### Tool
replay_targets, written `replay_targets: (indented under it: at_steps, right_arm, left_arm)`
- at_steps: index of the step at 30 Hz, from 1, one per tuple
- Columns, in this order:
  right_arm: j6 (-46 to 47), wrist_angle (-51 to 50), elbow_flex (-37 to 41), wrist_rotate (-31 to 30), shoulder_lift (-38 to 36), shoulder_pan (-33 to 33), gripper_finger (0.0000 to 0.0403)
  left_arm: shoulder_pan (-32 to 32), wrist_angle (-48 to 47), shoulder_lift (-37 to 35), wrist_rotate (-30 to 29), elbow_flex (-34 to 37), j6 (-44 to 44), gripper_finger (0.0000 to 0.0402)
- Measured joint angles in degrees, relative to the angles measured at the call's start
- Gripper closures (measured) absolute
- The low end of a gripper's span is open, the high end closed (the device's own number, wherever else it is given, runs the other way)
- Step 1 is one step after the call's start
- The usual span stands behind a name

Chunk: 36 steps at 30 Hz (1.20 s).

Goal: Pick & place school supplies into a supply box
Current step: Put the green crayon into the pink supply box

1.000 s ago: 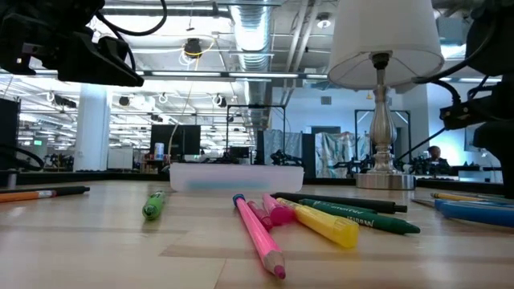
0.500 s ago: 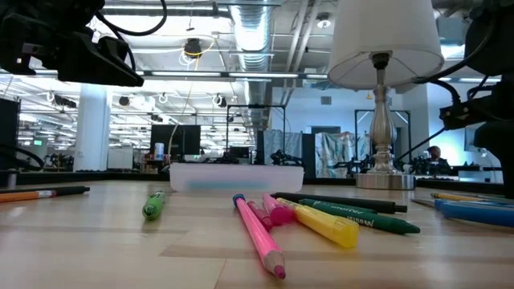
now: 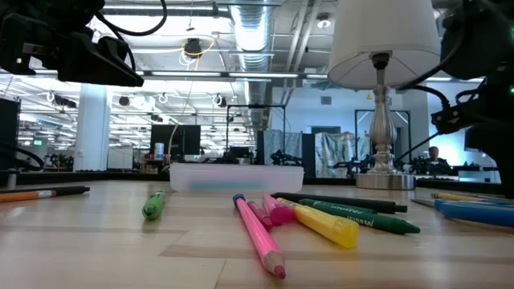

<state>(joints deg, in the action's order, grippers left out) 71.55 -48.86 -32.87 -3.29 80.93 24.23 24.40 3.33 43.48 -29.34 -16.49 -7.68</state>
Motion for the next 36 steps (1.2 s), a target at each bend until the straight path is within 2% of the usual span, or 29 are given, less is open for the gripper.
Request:
replay_targets:
  at_steps: [5, 15, 21, 30, 33, 36]
  right_arm:
    - [-3.0, -0.1, 0.0, 0.1, 0.0, -1.5, 0.0400]
    - [-5.1, -2.5, -2.3, -3.4, 0.3, -0.5, 0.0402]
    - [-9.2, -3.2, -6.2, -9.1, 0.2, -0.3, 0.0402]
    - [-15.8, -5.6, -12.2, -17.7, 0.1, -1.1, 0.0402]
    - [-21.1, -4.6, -14.2, -22.1, 0.1, -2.8, 0.0402]
    - [-29.3, 0.9, -15.5, -25.3, 0.1, -5.7, 0.0402]
  left_arm:
    - [0.0, 0.0, 0.0, 0.0, 0.0, 0.0, 0.0317]
    - [0.0, 0.0, 0.0, 0.0, 0.0, 0.1, 0.0317]
    - [0.0, 0.0, 0.0, -0.3, 0.0, -0.4, 0.0317]
    - [0.0, 0.0, 0.0, -5.8, 0.0, -0.4, 0.0317]
    - [0.0, 0.0, 0.0, -7.6, 0.0, -0.4, 0.0317]
    - [0.0, 0.0, 0.0, -10.4, 0.0, -0.4, 0.0317]
